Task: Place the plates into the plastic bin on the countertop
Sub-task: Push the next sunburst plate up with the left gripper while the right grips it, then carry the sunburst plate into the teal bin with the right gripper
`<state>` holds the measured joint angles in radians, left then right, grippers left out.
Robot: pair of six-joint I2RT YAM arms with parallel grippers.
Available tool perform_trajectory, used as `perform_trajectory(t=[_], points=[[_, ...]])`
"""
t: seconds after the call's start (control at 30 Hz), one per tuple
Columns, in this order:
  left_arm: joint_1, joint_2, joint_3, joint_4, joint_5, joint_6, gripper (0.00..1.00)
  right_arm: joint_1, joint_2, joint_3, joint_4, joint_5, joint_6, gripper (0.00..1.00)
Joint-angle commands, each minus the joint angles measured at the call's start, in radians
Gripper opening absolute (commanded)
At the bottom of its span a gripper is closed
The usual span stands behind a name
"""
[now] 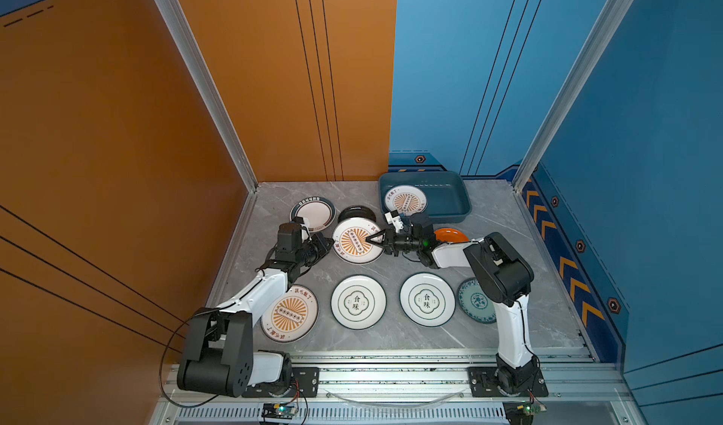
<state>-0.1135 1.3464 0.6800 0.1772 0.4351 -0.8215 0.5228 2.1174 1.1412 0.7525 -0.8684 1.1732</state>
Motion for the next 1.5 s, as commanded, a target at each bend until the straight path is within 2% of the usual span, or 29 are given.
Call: perform_trajectory(t=[0.0, 0.2, 0.3, 0.43, 0.5, 0.7, 0.83, 1.1, 1.47], points=[[-0.013, 0.012, 0.040, 0.047, -0.005, 0.002, 0.00, 0.006, -0.001, 0.003, 0.072, -0.034, 0.021, 0.19], [-0.024, 0.025, 0.055, 0.048, -0.003, 0.013, 0.02, 0.003, 0.002, 0.002, 0.074, -0.038, 0.022, 0.06], [-0.027, 0.028, 0.057, 0.045, 0.000, 0.020, 0.10, -0.008, -0.010, 0.000, 0.068, -0.040, 0.020, 0.01], [-0.032, 0.024, 0.058, 0.023, -0.001, 0.042, 0.25, -0.052, -0.053, 0.009, -0.003, -0.040, -0.017, 0.00], [-0.035, 0.015, 0.058, 0.015, 0.001, 0.059, 0.33, -0.082, -0.099, 0.032, -0.105, -0.040, -0.075, 0.00], [-0.046, -0.022, 0.059, -0.039, -0.031, 0.115, 0.63, -0.162, -0.193, 0.189, -0.604, 0.024, -0.377, 0.00], [-0.060, -0.062, 0.057, -0.078, -0.076, 0.156, 0.98, -0.228, -0.200, 0.283, -0.730, 0.061, -0.426, 0.00], [-0.069, -0.059, 0.081, -0.125, -0.079, 0.218, 0.98, -0.361, -0.121, 0.493, -0.871, 0.152, -0.442, 0.00], [-0.109, -0.072, 0.104, -0.183, -0.126, 0.296, 0.98, -0.435, 0.157, 0.878, -1.051, 0.242, -0.423, 0.00]])
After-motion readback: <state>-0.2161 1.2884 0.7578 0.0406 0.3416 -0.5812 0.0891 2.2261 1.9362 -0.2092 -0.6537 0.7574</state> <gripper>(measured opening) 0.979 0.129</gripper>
